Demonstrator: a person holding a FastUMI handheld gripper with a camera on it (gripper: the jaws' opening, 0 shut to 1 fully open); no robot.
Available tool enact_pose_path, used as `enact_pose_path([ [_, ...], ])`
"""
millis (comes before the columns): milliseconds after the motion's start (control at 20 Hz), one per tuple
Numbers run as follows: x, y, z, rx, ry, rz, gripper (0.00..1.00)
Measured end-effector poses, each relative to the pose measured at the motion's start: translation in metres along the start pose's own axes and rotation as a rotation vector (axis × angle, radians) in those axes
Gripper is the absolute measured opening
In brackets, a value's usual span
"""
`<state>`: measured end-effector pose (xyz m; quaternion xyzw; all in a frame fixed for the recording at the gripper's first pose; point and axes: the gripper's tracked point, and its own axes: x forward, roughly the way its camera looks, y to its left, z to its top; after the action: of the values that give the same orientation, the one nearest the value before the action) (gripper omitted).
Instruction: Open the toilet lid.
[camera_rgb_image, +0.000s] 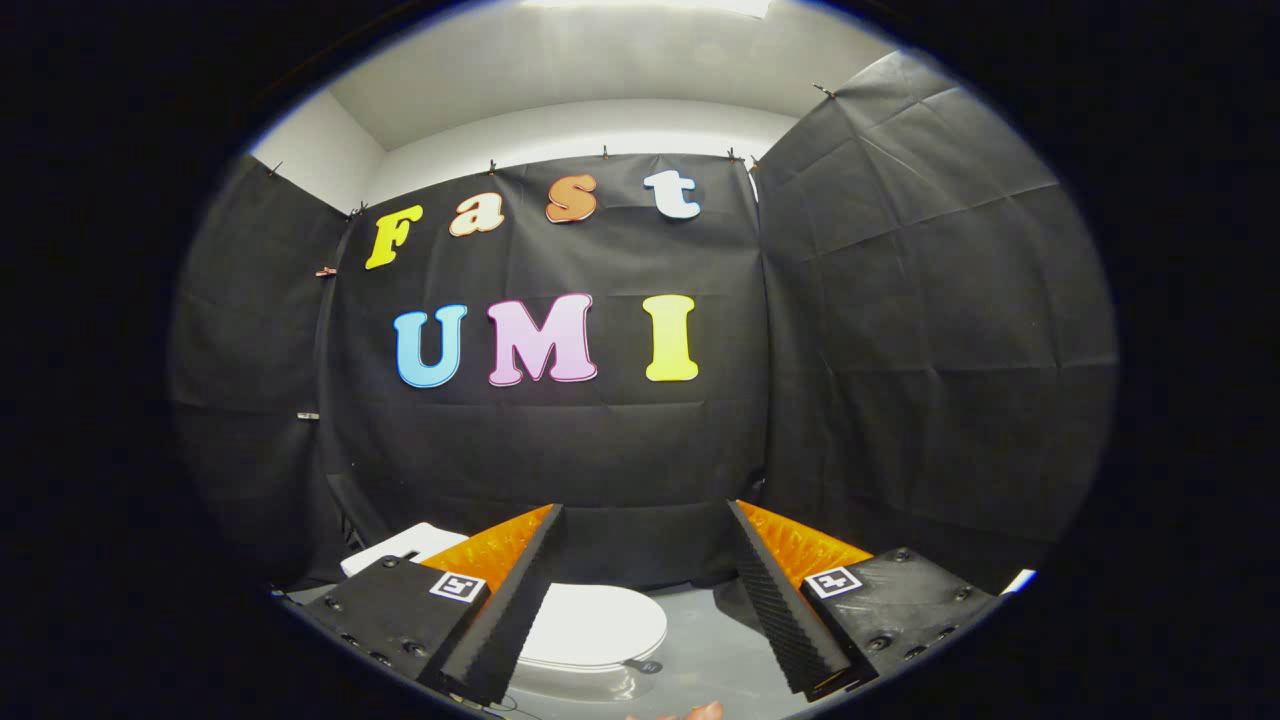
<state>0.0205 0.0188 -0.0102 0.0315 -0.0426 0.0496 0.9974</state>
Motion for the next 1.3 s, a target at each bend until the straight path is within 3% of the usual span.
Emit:
enact_pose_path([
  [450,0.045,-0.007,-0.117,-0.002,0.090,0.055,1.00],
  [750,0.059,-0.001,-0.248,0.067,0.269,0.116,1.00],
  [1050,0.073,-0.013,-0.377,0.265,0.525,0.075,0.99],
  [1300,0.089,-0.033,-0.453,0.567,0.698,-0.002,0.99],
])
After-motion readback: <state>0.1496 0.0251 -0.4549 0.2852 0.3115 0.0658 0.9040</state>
